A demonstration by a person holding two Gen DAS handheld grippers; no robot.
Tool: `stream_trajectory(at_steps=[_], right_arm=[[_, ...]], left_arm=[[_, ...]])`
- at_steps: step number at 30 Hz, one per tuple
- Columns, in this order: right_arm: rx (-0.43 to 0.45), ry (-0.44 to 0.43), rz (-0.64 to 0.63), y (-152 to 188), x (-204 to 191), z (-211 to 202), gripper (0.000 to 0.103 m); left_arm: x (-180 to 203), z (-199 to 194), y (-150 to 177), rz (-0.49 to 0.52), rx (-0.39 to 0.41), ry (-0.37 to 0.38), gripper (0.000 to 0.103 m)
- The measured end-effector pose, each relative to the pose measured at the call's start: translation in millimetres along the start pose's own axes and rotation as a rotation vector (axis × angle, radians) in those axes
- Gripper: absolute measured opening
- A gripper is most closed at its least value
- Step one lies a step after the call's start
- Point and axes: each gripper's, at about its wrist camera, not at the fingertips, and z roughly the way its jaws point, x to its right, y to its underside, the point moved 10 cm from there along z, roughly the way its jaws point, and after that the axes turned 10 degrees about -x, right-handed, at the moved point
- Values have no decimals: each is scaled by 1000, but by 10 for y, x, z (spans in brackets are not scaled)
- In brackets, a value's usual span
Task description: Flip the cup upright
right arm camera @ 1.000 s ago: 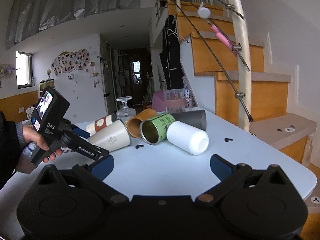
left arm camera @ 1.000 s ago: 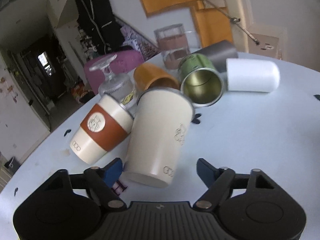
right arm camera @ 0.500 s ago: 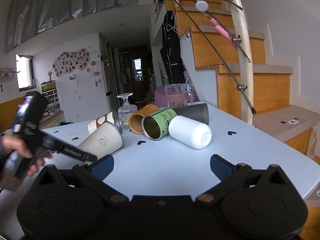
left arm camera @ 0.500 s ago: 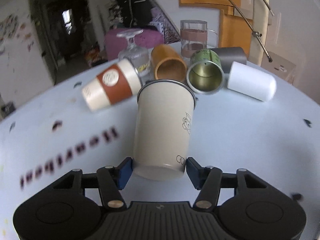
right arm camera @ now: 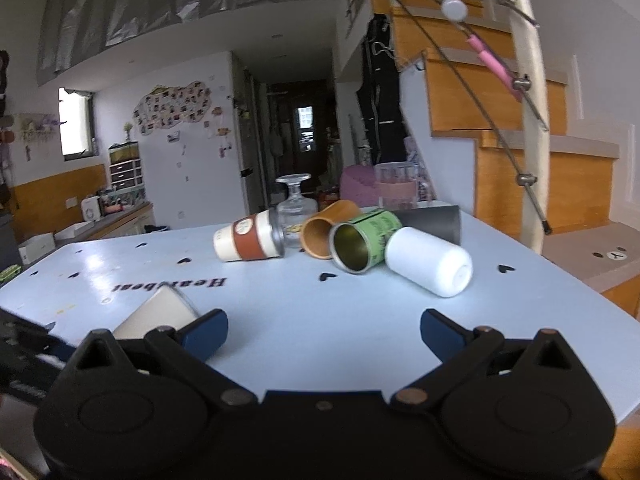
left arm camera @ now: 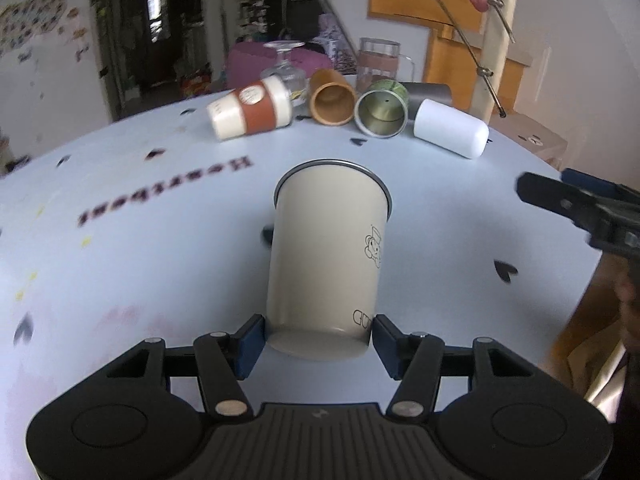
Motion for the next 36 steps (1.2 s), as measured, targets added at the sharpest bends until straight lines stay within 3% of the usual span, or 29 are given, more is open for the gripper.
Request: stream_trajectory(at_steps=[3, 9, 16, 22, 26, 31, 36], right_arm=[[-22, -33, -2, 17, -97, 51, 103], [-148, -229, 33, 75, -440, 265, 103], [-431, -468, 213, 126, -862, 663, 103], [-693, -581, 460, 352, -1208, 1076, 96], [-684, -585, 480, 324, -1321, 1119, 88], [-643, -590, 379, 241, -1427, 989, 79], [-419, -522, 69, -18, -1602, 610, 79]], left_arm=[[-83, -116, 158, -61, -9, 21, 59], [-124, -195, 289, -98, 23, 29, 59], [-101, -249, 354, -69, 69, -1, 59], [-80, -324, 337, -39, 108, -3, 59], [-63, -332, 351, -21, 114, -4, 58], [-58, -338, 354, -16, 131, 11, 57], [-73, -318, 366, 0, 185, -13, 57]])
